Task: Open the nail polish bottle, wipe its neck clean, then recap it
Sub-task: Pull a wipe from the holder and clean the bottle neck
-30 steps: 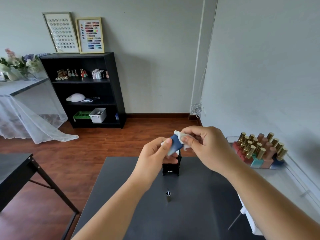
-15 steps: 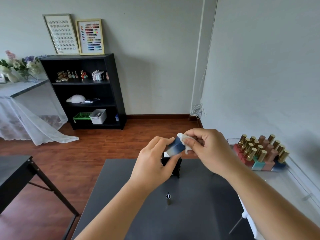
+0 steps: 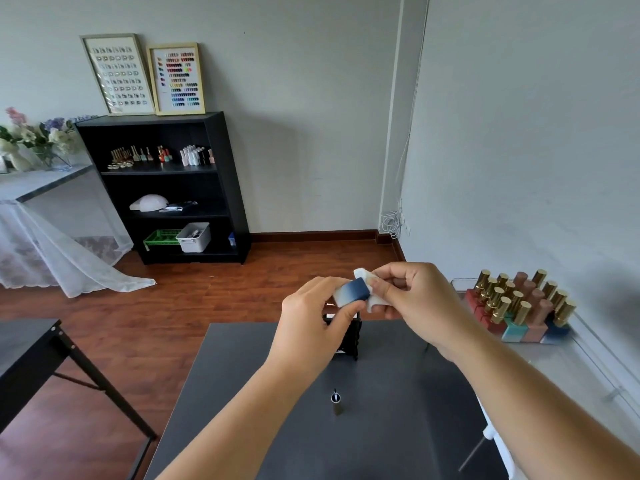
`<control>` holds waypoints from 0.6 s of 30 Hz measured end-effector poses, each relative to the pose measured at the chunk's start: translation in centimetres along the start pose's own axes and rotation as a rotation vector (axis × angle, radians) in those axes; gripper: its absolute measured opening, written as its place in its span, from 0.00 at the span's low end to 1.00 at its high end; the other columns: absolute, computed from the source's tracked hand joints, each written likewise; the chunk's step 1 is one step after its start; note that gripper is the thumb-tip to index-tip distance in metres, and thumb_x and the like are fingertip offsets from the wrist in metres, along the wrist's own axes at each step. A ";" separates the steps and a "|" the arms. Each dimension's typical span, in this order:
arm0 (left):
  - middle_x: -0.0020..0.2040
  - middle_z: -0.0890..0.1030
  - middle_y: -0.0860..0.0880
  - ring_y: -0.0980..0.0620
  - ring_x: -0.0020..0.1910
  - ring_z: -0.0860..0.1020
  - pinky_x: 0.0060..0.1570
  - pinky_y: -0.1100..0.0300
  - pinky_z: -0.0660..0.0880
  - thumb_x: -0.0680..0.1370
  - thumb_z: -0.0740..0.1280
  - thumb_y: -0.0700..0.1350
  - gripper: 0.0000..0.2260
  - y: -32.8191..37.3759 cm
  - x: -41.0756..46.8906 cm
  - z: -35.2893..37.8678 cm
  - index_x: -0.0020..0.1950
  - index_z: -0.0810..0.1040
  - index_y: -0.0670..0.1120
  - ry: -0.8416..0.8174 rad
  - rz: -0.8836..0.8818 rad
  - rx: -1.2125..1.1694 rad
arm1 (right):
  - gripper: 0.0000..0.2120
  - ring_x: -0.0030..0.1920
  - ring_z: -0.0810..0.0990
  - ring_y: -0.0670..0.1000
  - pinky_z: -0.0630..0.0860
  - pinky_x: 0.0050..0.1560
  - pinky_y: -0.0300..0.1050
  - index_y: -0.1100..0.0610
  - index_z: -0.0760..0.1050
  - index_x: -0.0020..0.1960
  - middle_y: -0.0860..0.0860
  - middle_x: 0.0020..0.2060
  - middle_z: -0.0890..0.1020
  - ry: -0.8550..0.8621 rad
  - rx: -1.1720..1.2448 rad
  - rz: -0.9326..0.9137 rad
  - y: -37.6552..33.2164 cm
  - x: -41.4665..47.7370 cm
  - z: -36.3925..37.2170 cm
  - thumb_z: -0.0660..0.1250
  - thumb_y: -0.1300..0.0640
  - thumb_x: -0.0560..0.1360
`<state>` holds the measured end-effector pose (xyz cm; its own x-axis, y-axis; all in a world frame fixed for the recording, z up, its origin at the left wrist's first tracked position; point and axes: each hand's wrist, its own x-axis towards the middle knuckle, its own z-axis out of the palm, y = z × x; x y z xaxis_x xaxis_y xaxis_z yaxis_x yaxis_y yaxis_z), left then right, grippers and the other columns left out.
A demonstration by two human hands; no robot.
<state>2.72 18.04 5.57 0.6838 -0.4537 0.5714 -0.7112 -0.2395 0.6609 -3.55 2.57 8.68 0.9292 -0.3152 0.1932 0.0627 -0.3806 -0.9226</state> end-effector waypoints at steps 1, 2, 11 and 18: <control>0.43 0.81 0.57 0.58 0.44 0.78 0.42 0.69 0.75 0.74 0.71 0.45 0.07 0.2 -0.1 0.0 0.52 0.81 0.49 -0.003 -0.018 -0.016 | 0.06 0.28 0.77 0.43 0.79 0.33 0.36 0.53 0.82 0.42 0.53 0.29 0.83 -0.007 0.006 0.006 -0.1 0.0 0.0 0.68 0.55 0.75; 0.40 0.81 0.58 0.58 0.42 0.79 0.40 0.69 0.75 0.75 0.71 0.45 0.05 0.3 -0.1 0.1 0.49 0.81 0.51 -0.016 -0.058 -0.049 | 0.06 0.28 0.77 0.43 0.79 0.33 0.37 0.54 0.82 0.42 0.54 0.30 0.83 -0.012 -0.002 -0.003 -0.1 0.0 -0.1 0.68 0.55 0.75; 0.30 0.79 0.46 0.51 0.25 0.76 0.28 0.61 0.76 0.73 0.66 0.57 0.16 0.9 1.2 -1.2 0.42 0.82 0.44 -0.306 -0.728 -0.934 | 0.05 0.33 0.81 0.45 0.75 0.36 0.31 0.52 0.80 0.41 0.47 0.34 0.82 0.016 -0.248 -0.252 -0.9 -0.5 0.1 0.66 0.57 0.75; 0.49 0.76 0.59 0.61 0.49 0.74 0.44 0.71 0.74 0.66 0.78 0.49 0.21 -0.2 0.2 0.0 0.53 0.71 0.56 0.005 -0.021 0.017 | 0.09 0.32 0.82 0.50 0.82 0.42 0.49 0.55 0.82 0.38 0.50 0.31 0.85 0.094 -0.235 -0.126 -0.7 0.0 -0.3 0.68 0.52 0.74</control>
<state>3.01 18.00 5.54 0.6998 -0.4436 0.5599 -0.6989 -0.2634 0.6649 -3.69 2.57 9.47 0.8808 -0.3280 0.3414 0.0787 -0.6097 -0.7887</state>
